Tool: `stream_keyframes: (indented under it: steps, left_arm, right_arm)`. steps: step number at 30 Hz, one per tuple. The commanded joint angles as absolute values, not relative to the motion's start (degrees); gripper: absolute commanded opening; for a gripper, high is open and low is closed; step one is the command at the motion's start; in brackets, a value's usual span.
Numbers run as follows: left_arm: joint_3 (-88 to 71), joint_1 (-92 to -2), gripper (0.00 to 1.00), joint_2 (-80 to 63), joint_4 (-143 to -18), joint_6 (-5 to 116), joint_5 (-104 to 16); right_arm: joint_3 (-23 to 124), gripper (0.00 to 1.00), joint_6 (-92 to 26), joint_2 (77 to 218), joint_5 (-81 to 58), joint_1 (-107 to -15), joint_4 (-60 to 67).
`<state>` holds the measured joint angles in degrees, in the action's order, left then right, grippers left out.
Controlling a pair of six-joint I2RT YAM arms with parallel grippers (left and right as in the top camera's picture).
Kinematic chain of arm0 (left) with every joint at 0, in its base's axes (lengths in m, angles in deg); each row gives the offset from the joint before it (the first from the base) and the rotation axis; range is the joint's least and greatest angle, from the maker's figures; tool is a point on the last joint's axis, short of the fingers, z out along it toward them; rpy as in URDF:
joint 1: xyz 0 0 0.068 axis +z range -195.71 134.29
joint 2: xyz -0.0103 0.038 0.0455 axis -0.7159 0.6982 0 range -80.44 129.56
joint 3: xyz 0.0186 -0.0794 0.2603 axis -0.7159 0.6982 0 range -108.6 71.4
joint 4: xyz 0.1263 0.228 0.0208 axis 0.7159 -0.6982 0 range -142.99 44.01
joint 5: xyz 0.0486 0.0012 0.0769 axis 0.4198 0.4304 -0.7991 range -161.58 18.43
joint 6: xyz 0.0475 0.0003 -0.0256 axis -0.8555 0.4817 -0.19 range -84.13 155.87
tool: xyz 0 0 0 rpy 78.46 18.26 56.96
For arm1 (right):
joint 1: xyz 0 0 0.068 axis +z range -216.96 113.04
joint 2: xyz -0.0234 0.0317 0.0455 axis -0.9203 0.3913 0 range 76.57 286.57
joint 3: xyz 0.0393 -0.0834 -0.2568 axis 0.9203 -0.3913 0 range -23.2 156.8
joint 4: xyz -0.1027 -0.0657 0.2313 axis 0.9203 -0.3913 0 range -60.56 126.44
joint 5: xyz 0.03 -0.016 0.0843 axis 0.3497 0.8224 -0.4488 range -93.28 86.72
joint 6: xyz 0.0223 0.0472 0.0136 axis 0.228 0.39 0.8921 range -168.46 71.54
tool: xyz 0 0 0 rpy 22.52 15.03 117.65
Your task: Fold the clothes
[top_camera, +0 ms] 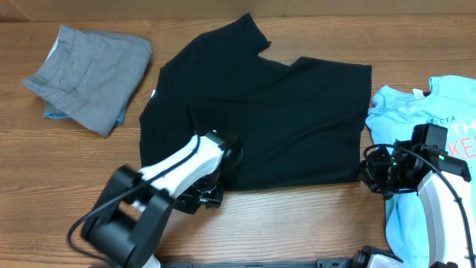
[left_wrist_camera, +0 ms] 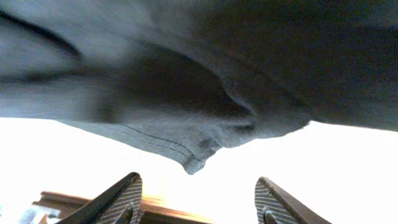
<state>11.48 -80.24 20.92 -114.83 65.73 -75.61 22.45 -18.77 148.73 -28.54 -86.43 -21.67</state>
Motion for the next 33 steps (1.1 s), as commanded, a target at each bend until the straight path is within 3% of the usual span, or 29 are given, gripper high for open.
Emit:
stream_keyframes:
  steps: [1,13,15,19,27,30,33]
  left_arm:
    - [10.65,-80.46,0.62,18.59,-113.61,65.62,-77.99]
    - [20.01,-80.21,0.57,18.67,-107.95,66.3,-74.93]
    - [20.73,-79.91,0.5,18.67,-107.25,66.3,-74.62]
    - [20.73,-79.14,0.25,18.67,-107.25,66.28,-75.0]
    - [20.68,-77.15,0.15,18.67,-107.22,66.08,-74.97]
    - [20.53,-76.94,0.04,18.65,-107.51,66.08,-74.65]
    - [18.76,-76.89,0.04,18.65,-111.64,66.06,-74.58]
  right_arm:
    - [23.28,0.04,-19.38,148.36,-28.87,-86.6,-21.54]
    - [23.28,0.04,-19.38,148.36,-28.84,-86.6,-22.54]
    - [23.28,0.04,-19.4,148.36,-28.84,-86.6,-22.54]
    - [23.28,0.04,-19.38,148.36,-28.6,-86.6,-22.35]
    - [23.28,0.04,-19.86,148.36,-27.75,-86.6,-22.19]
    - [23.28,0.04,-20.03,148.36,-27.77,-86.6,-22.28]
    - [23.28,0.04,-20.34,148.34,-27.77,-86.6,-22.41]
